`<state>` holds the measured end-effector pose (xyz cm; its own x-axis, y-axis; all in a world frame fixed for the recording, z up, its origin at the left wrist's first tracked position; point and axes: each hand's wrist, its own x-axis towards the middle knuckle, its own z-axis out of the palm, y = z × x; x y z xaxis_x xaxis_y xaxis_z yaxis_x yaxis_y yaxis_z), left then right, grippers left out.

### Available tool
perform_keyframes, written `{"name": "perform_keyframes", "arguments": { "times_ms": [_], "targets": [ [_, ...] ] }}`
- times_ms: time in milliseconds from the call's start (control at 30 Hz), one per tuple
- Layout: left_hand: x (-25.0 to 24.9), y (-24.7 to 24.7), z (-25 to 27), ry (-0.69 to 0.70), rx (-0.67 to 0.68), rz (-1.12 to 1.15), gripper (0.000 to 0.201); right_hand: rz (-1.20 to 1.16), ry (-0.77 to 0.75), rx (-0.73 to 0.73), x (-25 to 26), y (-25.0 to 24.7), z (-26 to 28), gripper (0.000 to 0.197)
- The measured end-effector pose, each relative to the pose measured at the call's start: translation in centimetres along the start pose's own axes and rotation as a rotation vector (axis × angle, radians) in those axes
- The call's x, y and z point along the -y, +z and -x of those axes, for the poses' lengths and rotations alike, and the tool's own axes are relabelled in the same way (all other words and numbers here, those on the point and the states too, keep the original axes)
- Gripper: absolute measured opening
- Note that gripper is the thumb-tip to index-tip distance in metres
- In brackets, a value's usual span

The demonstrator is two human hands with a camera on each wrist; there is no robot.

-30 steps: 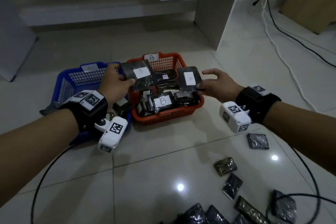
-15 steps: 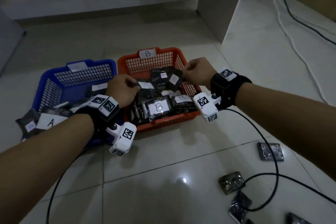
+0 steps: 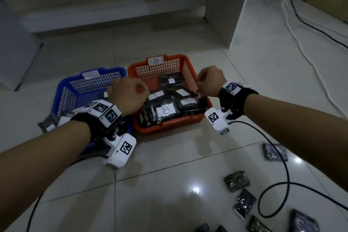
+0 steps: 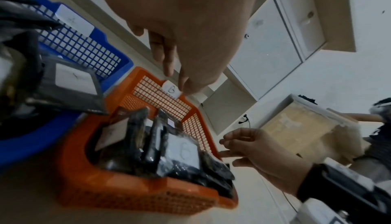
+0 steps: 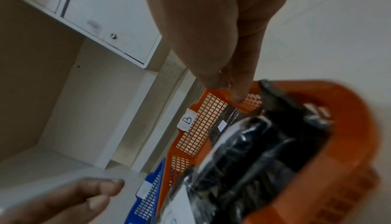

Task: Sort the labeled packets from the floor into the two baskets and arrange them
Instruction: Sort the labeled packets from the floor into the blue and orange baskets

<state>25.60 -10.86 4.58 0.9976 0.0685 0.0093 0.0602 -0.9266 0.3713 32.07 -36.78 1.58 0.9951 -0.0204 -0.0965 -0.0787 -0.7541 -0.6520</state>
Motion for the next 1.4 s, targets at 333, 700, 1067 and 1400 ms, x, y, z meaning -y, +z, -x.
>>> {"name": "perform_keyframes", "arguments": {
  "times_ms": [333, 700, 1067, 1400],
  "targets": [
    [-3.9, 6.4, 13.8, 0.447, 0.339, 0.274, 0.014, 0.245, -0.381, 0.187, -8.3, -0.4, 14.1, 0.014],
    [-1.7, 11.5, 23.1, 0.583, 0.943, -0.159, 0.070, 0.536, -0.360, 0.540, -14.1, 0.7, 22.2, 0.060],
    [0.1, 11.6, 23.2, 0.502, 0.924, -0.039, 0.020, 0.352, -0.076, 0.575, -13.5, 0.8, 20.2, 0.039],
    [2.1, 8.7, 21.0, 0.331, 0.714, 0.290, 0.010, 0.001, 0.009, 0.566, -10.7, 2.3, 20.4, 0.022]
  ]
}}
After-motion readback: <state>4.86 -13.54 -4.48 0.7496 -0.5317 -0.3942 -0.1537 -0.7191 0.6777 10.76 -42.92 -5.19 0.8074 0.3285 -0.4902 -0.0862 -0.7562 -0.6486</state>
